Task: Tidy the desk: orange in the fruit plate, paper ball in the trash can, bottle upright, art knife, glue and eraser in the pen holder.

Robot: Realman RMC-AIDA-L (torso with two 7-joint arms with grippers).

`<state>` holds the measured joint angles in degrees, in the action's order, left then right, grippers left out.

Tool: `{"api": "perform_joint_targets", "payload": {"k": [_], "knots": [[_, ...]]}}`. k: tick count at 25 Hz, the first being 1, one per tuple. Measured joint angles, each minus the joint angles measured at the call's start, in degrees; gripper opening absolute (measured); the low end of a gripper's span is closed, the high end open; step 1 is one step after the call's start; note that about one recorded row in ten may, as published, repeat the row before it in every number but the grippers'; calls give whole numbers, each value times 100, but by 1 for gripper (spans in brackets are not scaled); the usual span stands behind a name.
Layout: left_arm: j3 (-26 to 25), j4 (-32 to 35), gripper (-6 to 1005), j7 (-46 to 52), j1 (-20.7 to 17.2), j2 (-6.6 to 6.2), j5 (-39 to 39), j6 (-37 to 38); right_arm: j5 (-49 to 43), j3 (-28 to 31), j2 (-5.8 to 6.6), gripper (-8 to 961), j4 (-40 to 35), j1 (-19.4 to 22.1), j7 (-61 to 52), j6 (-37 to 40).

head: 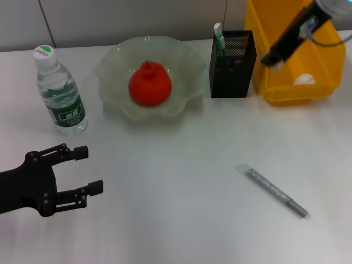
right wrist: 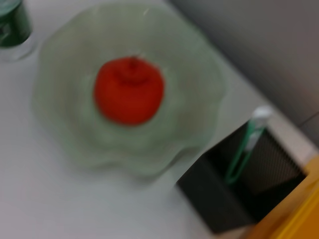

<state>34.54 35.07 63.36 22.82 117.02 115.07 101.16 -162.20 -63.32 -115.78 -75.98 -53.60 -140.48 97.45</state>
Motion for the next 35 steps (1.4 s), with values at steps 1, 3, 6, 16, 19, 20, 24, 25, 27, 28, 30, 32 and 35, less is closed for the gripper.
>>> {"api": "perform_joint_targets", "payload": {"k": [1, 3, 6, 16, 19, 20, 24, 25, 27, 28, 30, 32, 35], "knots": [[0, 0, 814, -5, -2, 1, -1, 0, -7, 29, 18, 253, 103, -31, 47, -154], [0, 0, 814, -8, -3, 2, -3, 0, -27, 48, 59, 253, 348, -100, 118, -501], [0, 0, 814, -10, -7, 4, -7, 0, -28, 59, 95, 253, 688, -187, 249, -1013], [0, -8, 814, -10, -6, 62, -13, -29, 195, 84, 71, 254, 1610, -285, 649, -2654], [0, -9, 815, -9, -1, 77, -13, -40, 447, 85, 89, 254, 1878, -294, 775, -2934], [0, -9, 815, -2, 2, 79, -13, -44, 516, 86, 99, 254, 1968, -301, 817, -2993], [0, -9, 815, 22, 3, 85, -13, -60, 638, 82, 120, 253, 2325, -339, 927, -3237], [0, -9, 815, 29, 4, 89, -13, -68, 640, 74, 112, 253, 2408, -339, 948, -3313], [0, -9, 815, 34, 7, 91, -13, -73, 644, 62, 101, 253, 2584, -341, 995, -3456], [0, -9, 815, 34, 7, 91, -13, -73, 646, 66, 95, 253, 2688, -341, 1039, -3541], [0, -9, 815, 41, 16, 93, -12, -80, 659, 83, 82, 253, 2814, -332, 1126, -3697], [0, -9, 814, 41, 16, 93, -12, -80, 710, 94, 60, 259, 2893, -308, 1193, -3824], [0, -9, 814, 87, 57, 102, -11, -81, 736, 94, 49, 276, 2902, -298, 1193, -3840]]}}
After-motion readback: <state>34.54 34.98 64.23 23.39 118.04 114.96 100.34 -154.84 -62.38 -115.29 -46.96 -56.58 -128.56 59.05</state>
